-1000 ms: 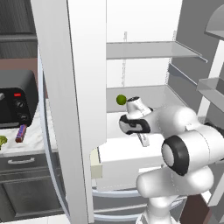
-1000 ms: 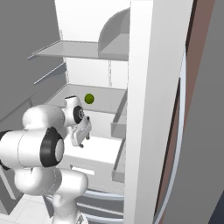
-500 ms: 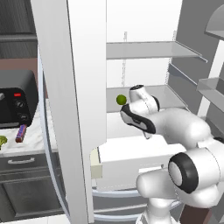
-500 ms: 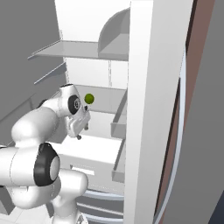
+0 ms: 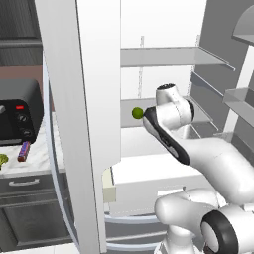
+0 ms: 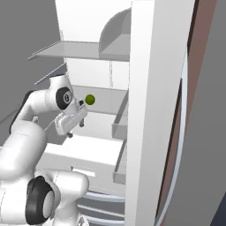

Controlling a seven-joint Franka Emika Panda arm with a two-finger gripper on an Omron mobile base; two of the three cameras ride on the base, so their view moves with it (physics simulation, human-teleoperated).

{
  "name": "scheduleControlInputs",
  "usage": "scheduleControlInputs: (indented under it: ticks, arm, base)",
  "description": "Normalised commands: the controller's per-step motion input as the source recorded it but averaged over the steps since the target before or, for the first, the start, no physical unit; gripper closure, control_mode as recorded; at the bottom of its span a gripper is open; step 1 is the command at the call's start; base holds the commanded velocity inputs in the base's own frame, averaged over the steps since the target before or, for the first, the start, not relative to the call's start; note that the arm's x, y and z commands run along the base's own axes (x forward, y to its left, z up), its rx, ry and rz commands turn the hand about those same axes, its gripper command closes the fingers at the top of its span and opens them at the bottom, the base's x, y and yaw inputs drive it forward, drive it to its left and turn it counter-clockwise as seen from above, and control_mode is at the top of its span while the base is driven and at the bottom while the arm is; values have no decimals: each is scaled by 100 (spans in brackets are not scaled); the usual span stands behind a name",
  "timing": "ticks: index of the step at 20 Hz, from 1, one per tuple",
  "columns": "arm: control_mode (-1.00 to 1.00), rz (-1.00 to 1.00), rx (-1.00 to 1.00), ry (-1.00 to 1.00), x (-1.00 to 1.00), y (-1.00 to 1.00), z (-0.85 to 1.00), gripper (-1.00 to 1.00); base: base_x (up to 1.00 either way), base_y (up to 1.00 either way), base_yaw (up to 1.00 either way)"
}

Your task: Place the squash and broccoli inside the fridge drawer. Close the drawer after placing the vegetables.

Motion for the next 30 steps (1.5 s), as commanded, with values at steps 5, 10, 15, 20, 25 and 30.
scheduleControlInputs:
  ticks: [5,10,15,20,25,30]
  arm:
    - [-100,-24,11,-11,-100,0,18,-100]
    - [-100,-27,15,-11,-100,0,16,-100]
    - [-100,-31,13,-8,-99,0,16,-100]
    - [-100,-34,12,-10,-96,0,9,-100]
    - [-100,-31,7,-9,-54,23,10,-100]
    - [-100,-17,2,-13,-2,18,16,-100]
  base:
    - [0,0,0]
    - [0,0,0]
    - [0,0,0]
    - [0,0,0]
    - [0,0,0]
    - [0,0,0]
